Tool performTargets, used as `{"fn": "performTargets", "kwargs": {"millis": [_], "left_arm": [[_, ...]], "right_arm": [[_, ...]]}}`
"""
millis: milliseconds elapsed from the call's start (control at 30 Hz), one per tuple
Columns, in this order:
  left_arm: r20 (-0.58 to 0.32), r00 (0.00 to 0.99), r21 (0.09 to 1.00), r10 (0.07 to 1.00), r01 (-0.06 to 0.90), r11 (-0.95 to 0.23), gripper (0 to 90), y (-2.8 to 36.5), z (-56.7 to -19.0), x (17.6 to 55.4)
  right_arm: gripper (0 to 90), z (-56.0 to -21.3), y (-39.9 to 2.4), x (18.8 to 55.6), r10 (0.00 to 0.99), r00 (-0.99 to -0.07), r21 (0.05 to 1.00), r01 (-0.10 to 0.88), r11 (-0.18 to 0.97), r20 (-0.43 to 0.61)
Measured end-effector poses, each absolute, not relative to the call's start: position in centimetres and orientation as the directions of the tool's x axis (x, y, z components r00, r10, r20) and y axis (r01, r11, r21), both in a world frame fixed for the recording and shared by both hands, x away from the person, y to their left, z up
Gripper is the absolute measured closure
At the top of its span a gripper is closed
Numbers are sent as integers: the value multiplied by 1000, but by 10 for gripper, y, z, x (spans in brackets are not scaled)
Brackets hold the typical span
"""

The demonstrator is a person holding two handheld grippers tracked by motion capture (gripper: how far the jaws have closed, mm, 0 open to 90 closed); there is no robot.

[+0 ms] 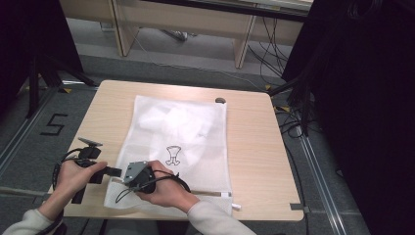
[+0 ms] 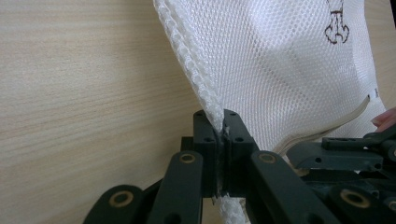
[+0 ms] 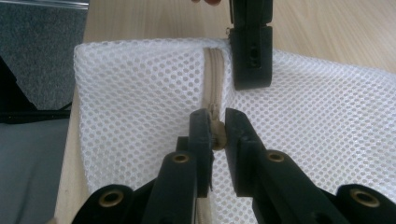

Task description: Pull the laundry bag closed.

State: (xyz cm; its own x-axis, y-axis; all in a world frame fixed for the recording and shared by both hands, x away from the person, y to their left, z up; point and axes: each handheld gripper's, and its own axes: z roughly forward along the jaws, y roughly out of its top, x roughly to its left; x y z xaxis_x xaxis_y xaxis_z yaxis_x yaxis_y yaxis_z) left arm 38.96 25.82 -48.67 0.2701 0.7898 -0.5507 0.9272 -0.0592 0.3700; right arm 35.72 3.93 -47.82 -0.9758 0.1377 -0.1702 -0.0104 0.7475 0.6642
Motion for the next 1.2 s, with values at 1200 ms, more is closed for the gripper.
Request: {"fn": "performTargets", "kwargs": {"millis": [1200], "left_arm": [[-555, 265, 367, 789, 929, -54, 854, 258, -485, 390]], "right_arm": [[824, -477, 28, 356, 137, -976, 651, -6, 759, -170]]}}
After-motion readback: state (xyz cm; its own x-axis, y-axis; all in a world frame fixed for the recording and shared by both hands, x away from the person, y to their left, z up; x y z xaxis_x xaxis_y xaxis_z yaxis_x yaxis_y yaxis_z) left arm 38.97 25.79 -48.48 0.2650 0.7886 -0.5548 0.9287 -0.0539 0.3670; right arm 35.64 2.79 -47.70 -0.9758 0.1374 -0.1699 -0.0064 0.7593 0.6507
